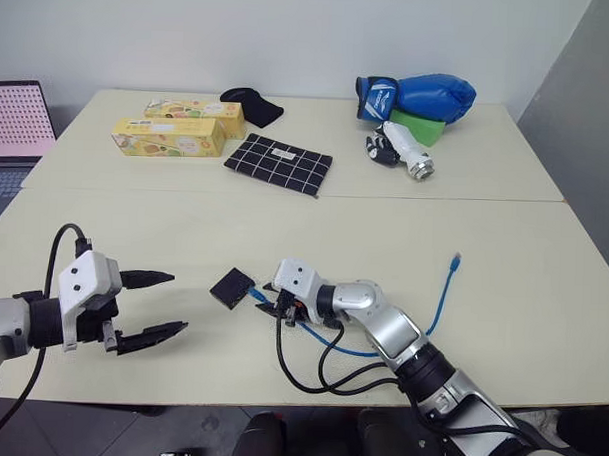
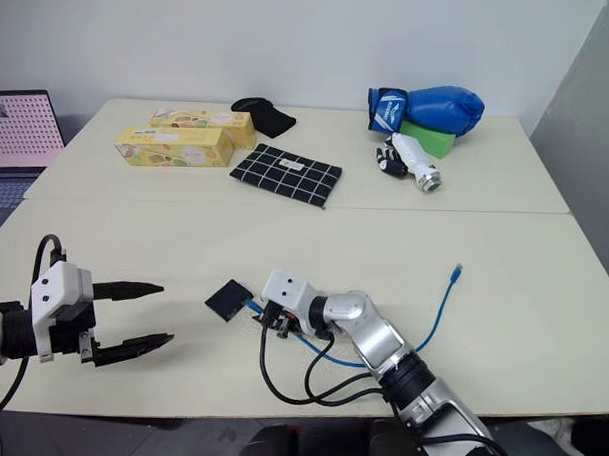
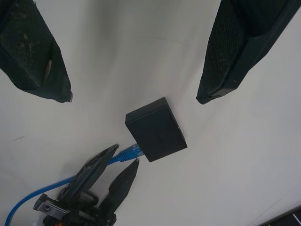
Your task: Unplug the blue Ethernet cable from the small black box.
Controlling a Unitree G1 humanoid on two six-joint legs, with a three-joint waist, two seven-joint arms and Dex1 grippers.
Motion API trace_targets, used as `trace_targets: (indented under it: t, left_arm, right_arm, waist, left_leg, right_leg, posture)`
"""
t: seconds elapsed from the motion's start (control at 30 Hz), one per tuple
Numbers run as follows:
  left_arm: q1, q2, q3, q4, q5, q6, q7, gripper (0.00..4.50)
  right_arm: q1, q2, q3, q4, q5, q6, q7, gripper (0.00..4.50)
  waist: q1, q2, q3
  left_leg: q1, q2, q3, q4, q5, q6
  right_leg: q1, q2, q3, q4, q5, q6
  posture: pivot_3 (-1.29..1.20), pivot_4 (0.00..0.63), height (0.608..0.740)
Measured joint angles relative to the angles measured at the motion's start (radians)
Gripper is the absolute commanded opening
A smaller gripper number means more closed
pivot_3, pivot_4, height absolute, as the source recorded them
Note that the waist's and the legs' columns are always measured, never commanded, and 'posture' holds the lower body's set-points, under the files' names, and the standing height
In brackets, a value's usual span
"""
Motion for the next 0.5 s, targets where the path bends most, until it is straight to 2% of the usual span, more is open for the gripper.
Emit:
trace_targets:
  t: [0.1,0.13,0.3,0.4,0.5]
  left_arm:
    - [-0.014,0.0,-0.015,0.008,0.009,0.025,0.025,4.5]
    - [-0.019,0.0,-0.021,0.019,0.016,0.045,0.041,4.5]
    - [-0.048,-0.022,-0.023,0.032,-0.009,0.127,0.092,4.5]
    - [-0.105,-0.064,-0.023,0.024,-0.105,0.274,0.141,4.5]
    - [-0.143,-0.11,-0.025,-0.035,-0.28,0.474,0.18,4.5]
  right_arm:
    - [-0.004,-0.017,0.001,-0.008,-0.023,-0.016,-0.016,0.14]
    - [-0.012,-0.038,-0.001,-0.009,-0.037,-0.035,-0.023,0.06]
    - [-0.035,-0.145,-0.034,-0.013,-0.084,-0.112,-0.028,0.04]
    - [-0.037,-0.25,-0.057,-0.024,-0.102,-0.248,-0.001,0.04]
    - [-0.069,-0.342,-0.104,-0.039,-0.096,-0.439,0.051,0.04]
  waist:
    - [0.002,0.0,0.0]
    - [0.002,0.0,0.0]
    - [0.008,0.0,0.0]
    - [0.008,0.0,0.0]
    - [0.003,0.0,0.0]
  left_leg:
    - [0.0,0.0,0.0,0.0,0.0,0.0]
    - [0.0,0.0,0.0,0.0,0.0,0.0]
    - [-0.001,0.0,0.0,0.0,0.0,0.0]
    - [-0.003,0.0,0.0,0.001,0.0,0.0]
    - [-0.003,0.0,0.0,0.001,0.0,0.0]
  right_leg:
    - [0.0,0.0,0.0,0.0,0.0,0.0]
    - [0.0,0.0,0.0,0.0,0.0,0.0]
    - [0.0,-0.001,0.0,-0.001,0.0,0.0]
    - [-0.001,-0.002,-0.001,-0.001,0.0,0.0]
    - [-0.001,-0.005,0.0,-0.001,0.0,0.0]
  posture:
    - [0.0,0.15,0.74]
    - [0.0,0.15,0.74]
    - [0.0,0.15,0.74]
    - [0.0,0.15,0.74]
    - [0.0,0.15,0.74]
